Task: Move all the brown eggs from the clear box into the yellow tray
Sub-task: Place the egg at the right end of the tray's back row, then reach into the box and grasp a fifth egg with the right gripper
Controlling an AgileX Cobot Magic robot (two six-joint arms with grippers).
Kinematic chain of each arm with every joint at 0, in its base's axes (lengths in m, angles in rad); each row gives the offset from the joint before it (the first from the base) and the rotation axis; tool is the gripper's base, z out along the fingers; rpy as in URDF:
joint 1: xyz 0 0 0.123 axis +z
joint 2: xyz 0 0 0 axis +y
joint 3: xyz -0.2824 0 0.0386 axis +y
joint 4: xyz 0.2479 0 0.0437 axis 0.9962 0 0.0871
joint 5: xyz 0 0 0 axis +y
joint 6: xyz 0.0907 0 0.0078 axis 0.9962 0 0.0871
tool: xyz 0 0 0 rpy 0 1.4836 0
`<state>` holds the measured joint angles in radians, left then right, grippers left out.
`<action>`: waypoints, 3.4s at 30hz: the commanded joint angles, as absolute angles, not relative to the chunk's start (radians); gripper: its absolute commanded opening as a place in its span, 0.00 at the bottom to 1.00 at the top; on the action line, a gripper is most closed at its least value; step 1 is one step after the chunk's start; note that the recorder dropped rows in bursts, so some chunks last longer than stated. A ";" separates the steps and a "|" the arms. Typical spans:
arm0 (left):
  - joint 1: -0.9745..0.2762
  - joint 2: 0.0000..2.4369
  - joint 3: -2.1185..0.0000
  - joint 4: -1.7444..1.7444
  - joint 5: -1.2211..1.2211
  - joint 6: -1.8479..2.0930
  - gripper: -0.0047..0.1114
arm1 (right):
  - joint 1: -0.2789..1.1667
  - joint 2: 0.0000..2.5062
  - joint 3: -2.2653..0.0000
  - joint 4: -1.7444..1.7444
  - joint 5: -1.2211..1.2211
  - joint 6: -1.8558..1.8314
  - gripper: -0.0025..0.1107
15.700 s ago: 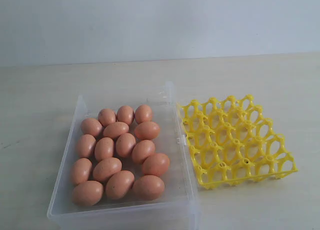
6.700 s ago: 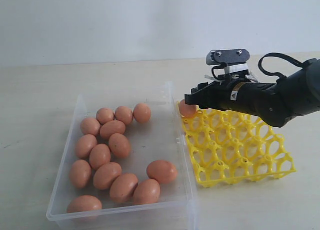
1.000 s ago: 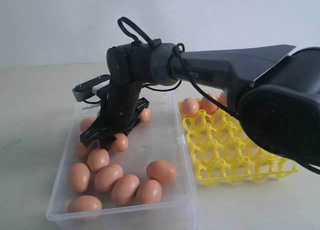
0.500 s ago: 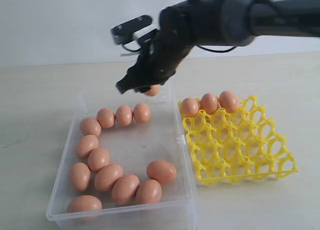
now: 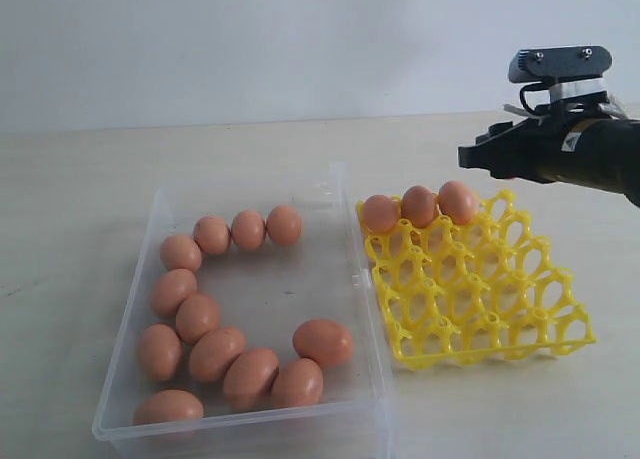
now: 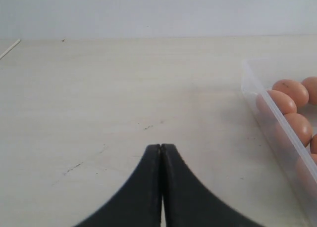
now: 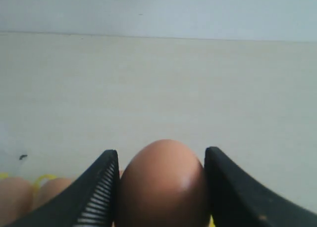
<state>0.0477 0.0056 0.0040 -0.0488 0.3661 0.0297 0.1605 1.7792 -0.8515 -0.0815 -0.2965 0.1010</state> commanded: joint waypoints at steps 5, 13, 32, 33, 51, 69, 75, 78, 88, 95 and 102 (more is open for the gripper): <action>0.039 0.000 0.000 -0.054 0.354 0.030 0.04 | 0.125 1.871 -0.846 -0.081 -0.355 0.097 0.02; 0.039 0.000 0.000 -0.054 0.354 0.030 0.04 | 0.125 1.947 -0.873 -0.084 -0.407 0.098 0.11; 0.039 0.000 0.000 -0.054 0.354 0.030 0.04 | 0.125 2.024 -0.964 -0.101 -0.385 0.128 0.39; 0.039 0.000 0.000 -0.054 0.354 0.030 0.04 | 0.125 2.024 -0.964 -0.109 -0.383 0.128 0.42; 0.039 0.000 0.000 -0.054 0.354 0.030 0.04 | 0.180 1.741 -0.979 -0.116 -0.224 0.140 0.16; 0.039 0.000 0.000 -0.054 0.354 0.030 0.04 | 0.700 2.096 -1.630 0.499 0.769 -0.293 0.36; 0.039 0.000 0.000 -0.054 0.354 0.030 0.04 | 0.728 2.265 -1.733 0.483 0.843 -0.127 0.59; 0.039 0.000 0.000 -0.054 0.354 0.030 0.04 | 0.733 2.286 -1.743 0.494 0.832 -0.127 0.59; 0.039 0.000 0.000 -0.054 0.354 0.030 0.04 | 0.756 2.337 -1.744 0.516 0.831 -0.146 0.26; 0.039 0.000 0.000 -0.054 0.354 0.030 0.04 | 0.745 2.272 -1.732 0.457 0.766 -0.164 0.02; 0.039 0.000 0.000 -0.054 0.354 0.030 0.04 | 0.701 2.060 -1.427 0.227 0.315 -0.153 0.02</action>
